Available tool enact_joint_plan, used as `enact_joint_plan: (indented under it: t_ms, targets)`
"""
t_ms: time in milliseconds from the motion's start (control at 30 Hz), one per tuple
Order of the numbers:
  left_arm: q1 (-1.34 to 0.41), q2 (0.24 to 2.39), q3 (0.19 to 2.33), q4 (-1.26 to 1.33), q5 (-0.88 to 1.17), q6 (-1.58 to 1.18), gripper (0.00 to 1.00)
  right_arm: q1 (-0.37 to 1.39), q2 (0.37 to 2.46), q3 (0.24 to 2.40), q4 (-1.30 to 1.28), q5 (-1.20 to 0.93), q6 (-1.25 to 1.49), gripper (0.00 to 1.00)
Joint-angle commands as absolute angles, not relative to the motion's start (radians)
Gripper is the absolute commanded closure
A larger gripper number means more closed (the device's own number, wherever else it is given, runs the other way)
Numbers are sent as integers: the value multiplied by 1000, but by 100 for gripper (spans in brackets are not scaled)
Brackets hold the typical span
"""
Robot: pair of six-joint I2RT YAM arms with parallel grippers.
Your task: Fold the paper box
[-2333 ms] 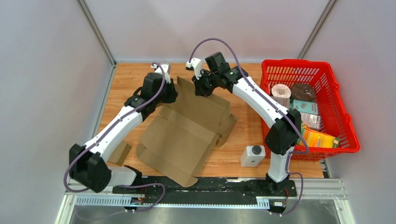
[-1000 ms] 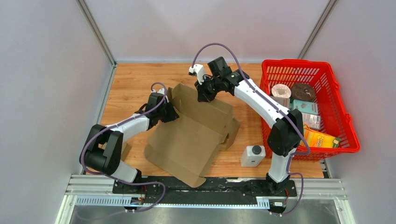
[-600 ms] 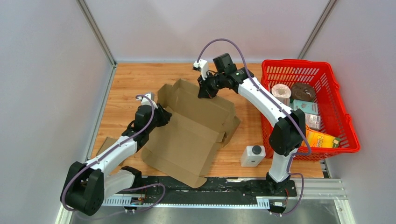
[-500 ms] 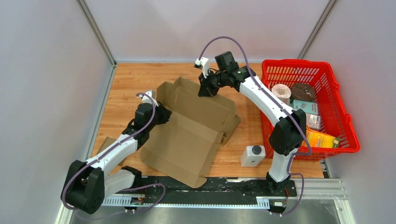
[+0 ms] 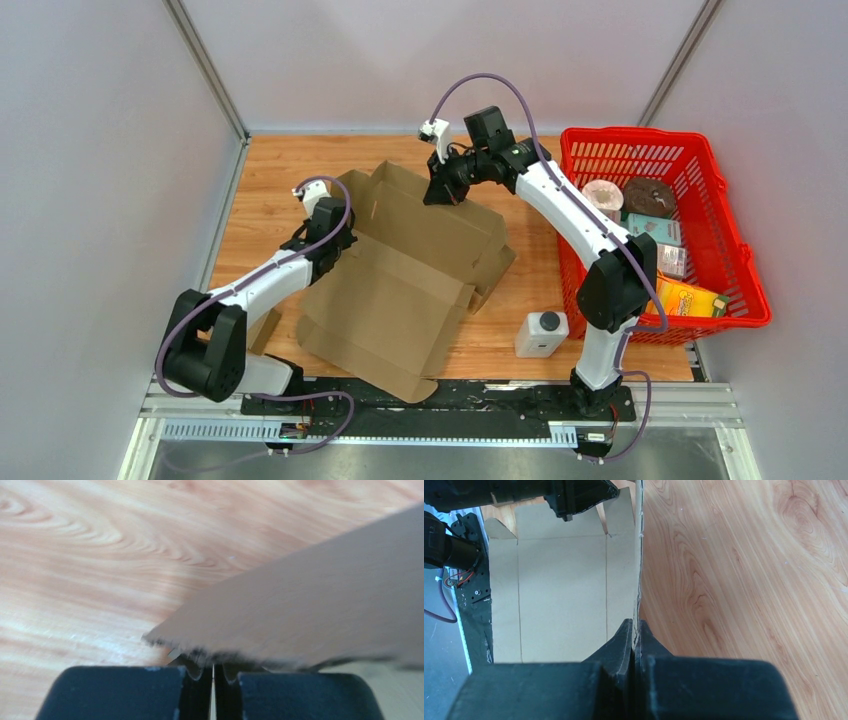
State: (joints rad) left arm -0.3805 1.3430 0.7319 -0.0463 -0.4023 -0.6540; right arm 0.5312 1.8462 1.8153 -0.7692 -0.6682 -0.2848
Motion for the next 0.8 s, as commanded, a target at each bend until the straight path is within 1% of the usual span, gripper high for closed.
enact_joint_plan:
  t_ms: [0,33,100,133,167,233,267,333,367,433,533,567,600,633,667,700,733,767]
  targets:
    - [-377,1370,784,-163,-551,-752,97,528,1858,1862,-768,-696,-287,100]
    - [-377,1365,776,-135,-540,-741,96,526,1859,1862,-769,-695,-287,100]
    - [-377,1356,737,-57,-462,-700,90,528,1861,1862,-770,-689,-290,100]
    - [-377,1356,735,-42,-451,-695,86,528,1861,1864,-770,-687,-291,100]
    - [-370,1358,736,-58,-451,-702,79,528,1861,1864,-770,-684,-291,100]
    - [-348,1361,721,-42,-416,-713,74,528,1859,1868,-776,-689,-295,100]
    - [-322,1359,715,-44,-390,-730,68,528,1859,1867,-775,-690,-295,100]
    - [-295,1347,704,-41,-365,-749,64,528,1856,1865,-773,-692,-295,100]
    - [-275,1339,700,-32,-354,-743,59,528,1855,1864,-773,-690,-295,100]
    - [-252,1331,699,-15,-331,-729,59,528,1855,1862,-772,-692,-295,100]
    - [-216,1354,700,58,-211,-716,65,528,1856,1862,-770,-698,-293,100]
    - [-210,1365,698,86,-96,-709,66,528,1858,1862,-770,-703,-295,100]
    - [-193,1385,686,144,-37,-709,65,528,1856,1862,-770,-701,-295,100]
    - [-189,1394,671,196,69,-718,64,528,1858,1861,-769,-703,-295,100]
    - [-186,1400,638,246,112,-735,62,528,1855,1861,-769,-701,-295,100]
    - [-183,1417,634,305,147,-756,63,529,1856,1861,-769,-700,-295,100]
    - [-183,1430,640,304,213,-759,68,528,1856,1861,-767,-699,-295,100]
    - [-183,1442,653,284,234,-764,80,528,1856,1861,-765,-701,-293,100]
